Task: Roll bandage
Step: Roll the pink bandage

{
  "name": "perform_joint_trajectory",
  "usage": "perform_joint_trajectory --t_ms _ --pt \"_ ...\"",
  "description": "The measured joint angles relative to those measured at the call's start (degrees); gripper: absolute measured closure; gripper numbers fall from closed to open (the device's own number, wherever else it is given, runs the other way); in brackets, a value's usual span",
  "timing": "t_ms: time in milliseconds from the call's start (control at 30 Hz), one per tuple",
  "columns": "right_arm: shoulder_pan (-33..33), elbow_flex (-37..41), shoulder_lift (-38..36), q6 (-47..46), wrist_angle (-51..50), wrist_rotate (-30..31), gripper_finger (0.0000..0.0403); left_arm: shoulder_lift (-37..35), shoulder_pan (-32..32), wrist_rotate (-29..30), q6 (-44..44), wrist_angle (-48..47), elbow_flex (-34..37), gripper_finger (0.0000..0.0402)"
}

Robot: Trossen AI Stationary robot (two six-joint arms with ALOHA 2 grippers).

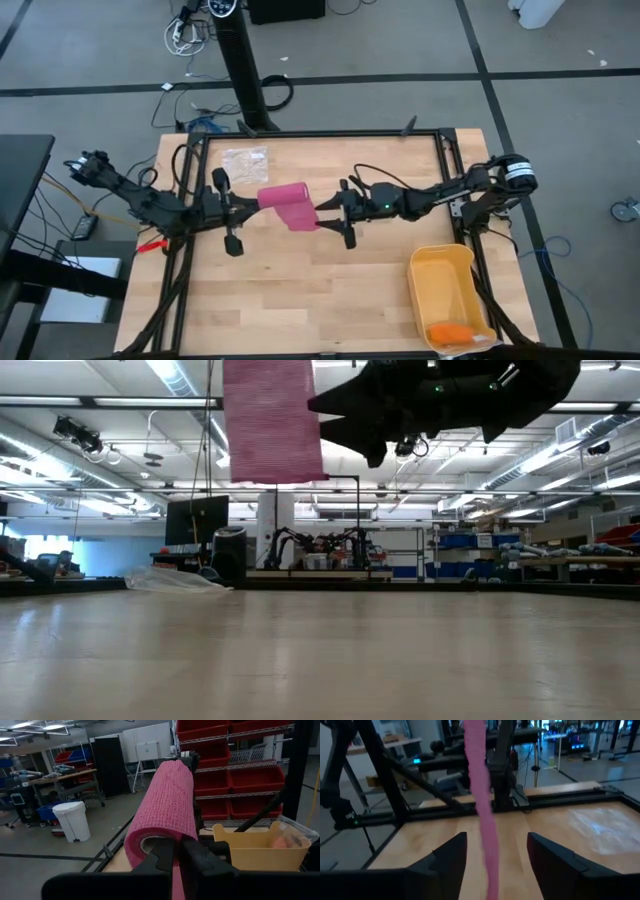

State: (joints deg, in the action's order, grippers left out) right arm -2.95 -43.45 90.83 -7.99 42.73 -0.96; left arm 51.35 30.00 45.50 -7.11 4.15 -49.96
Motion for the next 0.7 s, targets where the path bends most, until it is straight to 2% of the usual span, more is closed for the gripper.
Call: perform_joint_trajectory --t_ms 167,433,567,700 --pt "-0.43 -0.56 1.57 -2.68 1.72 0.07 0.018 0.0 0.0 0.29 -0.36 0.19 -0.65 0.0385" --pt "-0.83 -2.31 8.42 -3.12 6.05 0.43 0.0211 -0.04 -0.02 1.84 -1.48 0.12 -1.02 0.0385" --pt "-1.83 -2.57 11.07 -3.03 9.5 3.19 0.0267 -0.04 -0.04 3.45 -2.11 0.27 -1.02 0.0385" --pt "-2.3 -2.59 13.76 -2.97 12.0 3.42 0.0367 -0.05 -0.04 4.35 -3.5 1.25 -1.02 0.0385"
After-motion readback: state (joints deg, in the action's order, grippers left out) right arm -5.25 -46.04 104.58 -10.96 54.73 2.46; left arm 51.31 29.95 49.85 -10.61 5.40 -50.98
